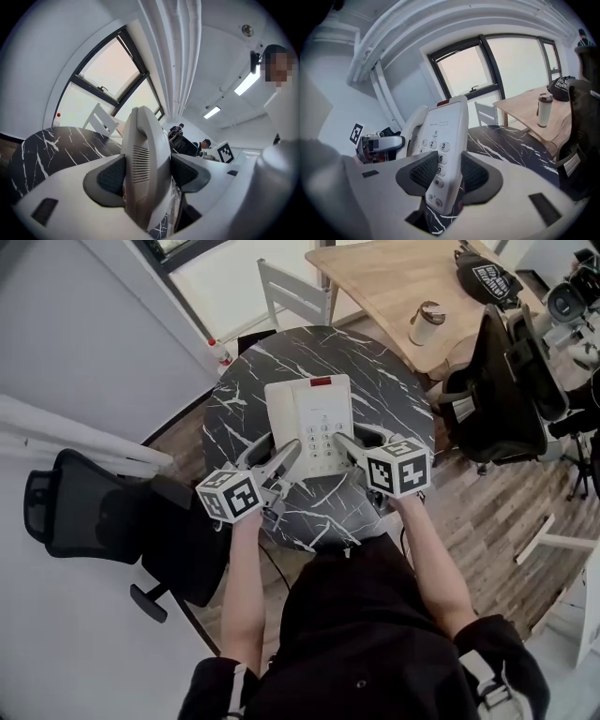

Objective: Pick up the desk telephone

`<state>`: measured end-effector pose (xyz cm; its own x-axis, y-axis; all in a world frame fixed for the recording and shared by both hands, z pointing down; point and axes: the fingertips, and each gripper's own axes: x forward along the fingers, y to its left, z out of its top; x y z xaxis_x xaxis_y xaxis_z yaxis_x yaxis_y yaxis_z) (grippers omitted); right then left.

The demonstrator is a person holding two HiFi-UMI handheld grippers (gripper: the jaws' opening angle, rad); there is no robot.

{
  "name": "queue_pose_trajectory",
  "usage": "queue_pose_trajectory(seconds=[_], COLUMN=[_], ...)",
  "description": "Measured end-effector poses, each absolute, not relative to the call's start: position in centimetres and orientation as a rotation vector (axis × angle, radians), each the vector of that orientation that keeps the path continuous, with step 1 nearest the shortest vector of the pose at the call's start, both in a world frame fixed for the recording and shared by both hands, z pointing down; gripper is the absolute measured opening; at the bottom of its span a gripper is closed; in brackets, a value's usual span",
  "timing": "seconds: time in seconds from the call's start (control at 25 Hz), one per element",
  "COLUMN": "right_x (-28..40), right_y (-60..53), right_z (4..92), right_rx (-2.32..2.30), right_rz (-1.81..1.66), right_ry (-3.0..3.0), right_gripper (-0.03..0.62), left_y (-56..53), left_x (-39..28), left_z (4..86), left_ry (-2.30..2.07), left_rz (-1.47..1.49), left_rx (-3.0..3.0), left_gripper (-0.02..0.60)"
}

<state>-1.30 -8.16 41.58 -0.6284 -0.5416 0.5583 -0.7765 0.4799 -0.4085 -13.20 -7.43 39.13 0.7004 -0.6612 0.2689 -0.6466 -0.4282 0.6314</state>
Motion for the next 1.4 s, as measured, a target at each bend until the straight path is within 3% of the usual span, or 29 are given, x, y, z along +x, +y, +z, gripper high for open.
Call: queue_pose_trajectory(seconds=[0.72, 1.4], right_x=[-1.1, -0.6], right_y=[-10.9, -11.1], right_z=[32.7, 29.9], right_rx=[1.199, 1.235], right_rz=[0.723, 0.648], right_ry=[-2.536, -2.575], right_gripper=[0.173, 0.172], left_y=[-9.9, -10.2], left_x=[-13.0, -12.6], left_z=[30.4, 27.8], left_ry=[-1.022, -1.018], left_rz=[-0.117, -0.151], left_rx=[2.34, 2.393], left_gripper=[0.315, 0.316])
